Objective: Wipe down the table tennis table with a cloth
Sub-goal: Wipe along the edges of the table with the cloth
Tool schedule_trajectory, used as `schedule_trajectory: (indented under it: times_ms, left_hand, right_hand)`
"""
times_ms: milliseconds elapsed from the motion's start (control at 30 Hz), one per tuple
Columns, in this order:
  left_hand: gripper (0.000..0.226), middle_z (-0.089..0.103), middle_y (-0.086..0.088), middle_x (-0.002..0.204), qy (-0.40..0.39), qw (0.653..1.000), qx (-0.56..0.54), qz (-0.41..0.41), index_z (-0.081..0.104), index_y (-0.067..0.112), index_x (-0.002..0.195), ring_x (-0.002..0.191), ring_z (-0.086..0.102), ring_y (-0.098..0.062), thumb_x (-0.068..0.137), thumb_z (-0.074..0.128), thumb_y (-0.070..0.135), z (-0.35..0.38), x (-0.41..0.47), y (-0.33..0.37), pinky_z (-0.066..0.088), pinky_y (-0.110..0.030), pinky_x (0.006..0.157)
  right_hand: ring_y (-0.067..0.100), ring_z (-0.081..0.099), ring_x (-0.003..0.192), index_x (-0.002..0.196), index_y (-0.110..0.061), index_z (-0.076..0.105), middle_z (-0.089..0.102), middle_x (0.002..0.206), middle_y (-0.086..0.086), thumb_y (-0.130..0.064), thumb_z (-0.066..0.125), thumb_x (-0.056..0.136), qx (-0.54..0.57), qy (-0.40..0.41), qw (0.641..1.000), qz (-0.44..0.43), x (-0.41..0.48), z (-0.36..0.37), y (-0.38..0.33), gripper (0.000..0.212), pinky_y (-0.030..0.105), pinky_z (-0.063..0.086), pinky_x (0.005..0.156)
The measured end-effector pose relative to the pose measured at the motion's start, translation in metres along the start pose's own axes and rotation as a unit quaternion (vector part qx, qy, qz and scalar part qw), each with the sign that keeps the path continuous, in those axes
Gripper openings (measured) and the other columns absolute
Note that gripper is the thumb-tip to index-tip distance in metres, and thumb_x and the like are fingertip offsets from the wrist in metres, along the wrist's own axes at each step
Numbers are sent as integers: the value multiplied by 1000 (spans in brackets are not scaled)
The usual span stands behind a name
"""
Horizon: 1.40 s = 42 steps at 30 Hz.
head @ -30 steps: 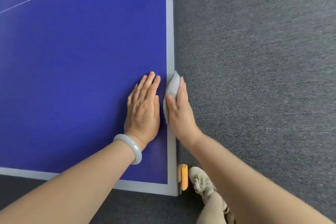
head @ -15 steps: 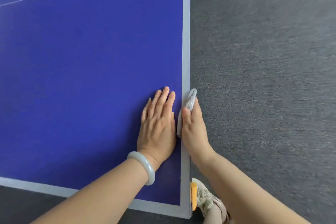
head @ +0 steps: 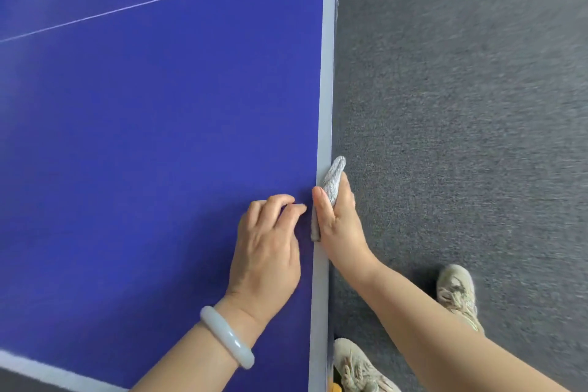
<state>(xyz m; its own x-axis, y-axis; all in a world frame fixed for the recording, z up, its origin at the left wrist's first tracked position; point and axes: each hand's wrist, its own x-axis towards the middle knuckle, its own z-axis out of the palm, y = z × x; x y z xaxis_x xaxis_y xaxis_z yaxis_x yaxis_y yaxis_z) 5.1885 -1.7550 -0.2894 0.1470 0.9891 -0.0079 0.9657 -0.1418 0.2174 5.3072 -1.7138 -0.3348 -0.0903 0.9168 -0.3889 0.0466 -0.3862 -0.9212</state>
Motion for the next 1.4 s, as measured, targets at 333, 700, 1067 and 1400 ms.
schedule_trajectory:
  times_ms: [333, 700, 1067, 1400]
  left_hand:
    - [48, 21, -4, 162, 37, 995, 26, -90, 31, 16, 152, 150, 15, -23, 104, 35, 19, 20, 201, -12, 14, -37, 120]
    - [48, 21, 11, 161, 44, 993, -8, -105, 31, 27, 153, 150, 12, -10, 106, 29, 17, 22, 204, -15, 17, -36, 117]
    - [53, 21, 7, 161, 39, 993, 22, -113, 31, 24, 152, 149, 16, -15, 99, 25, 23, 22, 204, -14, 21, -41, 117]
    - [52, 20, 8, 162, 30, 992, 19, -119, 31, 26, 152, 150, 13, -14, 100, 26, 22, 23, 204, -15, 16, -39, 117]
  right_hand:
    - [-16, 30, 137, 152, -36, 31, 38, 147, -35, -39, 44, 104, 270, -120, 949, 107, -1, -40, 13, 50, 18, 19, 120]
    - [2, 22, 146, 157, -18, 17, 22, 163, -5, -23, 25, 109, 214, -37, 975, 52, 143, -34, -48, 48, 1, 18, 103]
    - [6, 0, 153, 154, -9, 2, 2, 166, -2, -15, 34, 107, 177, 4, 984, 4, 108, -9, -40, 56, 30, 2, 125]
    - [-13, -2, 146, 150, -33, 5, -1, 162, -20, -26, 31, 106, 178, -58, 982, -36, 87, -30, -37, 52, 18, 1, 122]
